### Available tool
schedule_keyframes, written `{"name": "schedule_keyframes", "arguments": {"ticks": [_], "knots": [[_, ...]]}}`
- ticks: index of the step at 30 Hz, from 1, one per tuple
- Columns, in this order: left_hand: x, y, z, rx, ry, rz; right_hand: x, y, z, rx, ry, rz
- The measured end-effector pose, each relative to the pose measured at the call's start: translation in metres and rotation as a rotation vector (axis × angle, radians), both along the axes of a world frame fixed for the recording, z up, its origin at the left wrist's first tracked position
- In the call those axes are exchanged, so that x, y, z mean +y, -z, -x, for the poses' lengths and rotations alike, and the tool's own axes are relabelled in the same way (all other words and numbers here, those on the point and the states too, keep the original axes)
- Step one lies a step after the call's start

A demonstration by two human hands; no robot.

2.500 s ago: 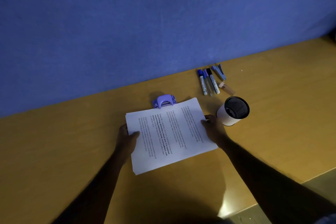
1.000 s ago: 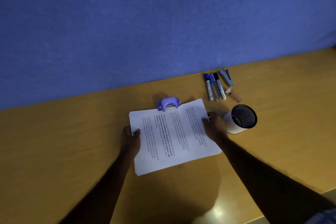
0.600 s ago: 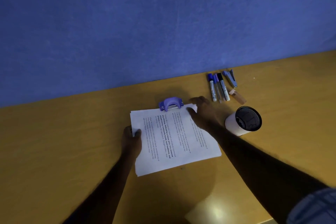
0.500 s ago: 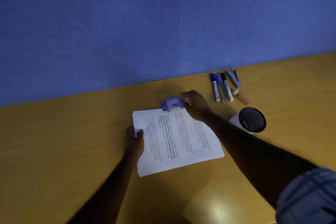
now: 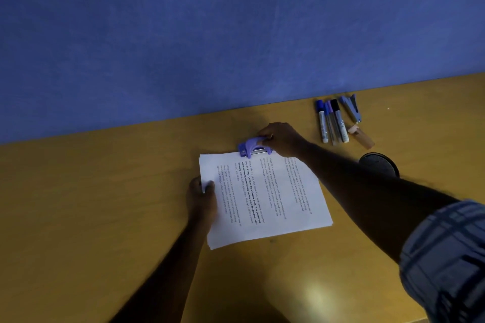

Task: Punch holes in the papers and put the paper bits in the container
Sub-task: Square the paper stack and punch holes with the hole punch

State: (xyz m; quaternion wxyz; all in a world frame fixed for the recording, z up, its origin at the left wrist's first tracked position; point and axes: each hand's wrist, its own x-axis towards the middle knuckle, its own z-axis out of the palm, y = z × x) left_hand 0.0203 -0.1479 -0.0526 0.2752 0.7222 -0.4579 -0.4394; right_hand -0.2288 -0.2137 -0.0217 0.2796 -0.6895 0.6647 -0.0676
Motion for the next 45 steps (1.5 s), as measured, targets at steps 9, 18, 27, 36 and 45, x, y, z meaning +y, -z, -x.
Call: {"name": "schedule_keyframes", "arguments": {"ticks": [9, 18, 27, 36, 45], "knots": [[0.000, 0.002, -0.002, -0.042, 0.034, 0.022, -0.007, -0.005, 0.001, 0.035, -0.061, -0.100], [0.005, 0.002, 0.001, -0.026, 0.013, 0.060, -0.018, -0.010, 0.005, 0.049, -0.105, -0.183], [0.004, 0.005, -0.001, -0.048, 0.023, 0.063, -0.041, -0.020, 0.000, -0.018, -0.115, -0.245], [0.004, 0.008, -0.002, -0.049, 0.035, 0.059, -0.068, -0.020, 0.000, 0.059, -0.186, -0.413], [0.007, 0.007, 0.000, -0.060, 0.032, 0.074, -0.073, -0.004, 0.005, 0.068, -0.115, -0.378]]}}
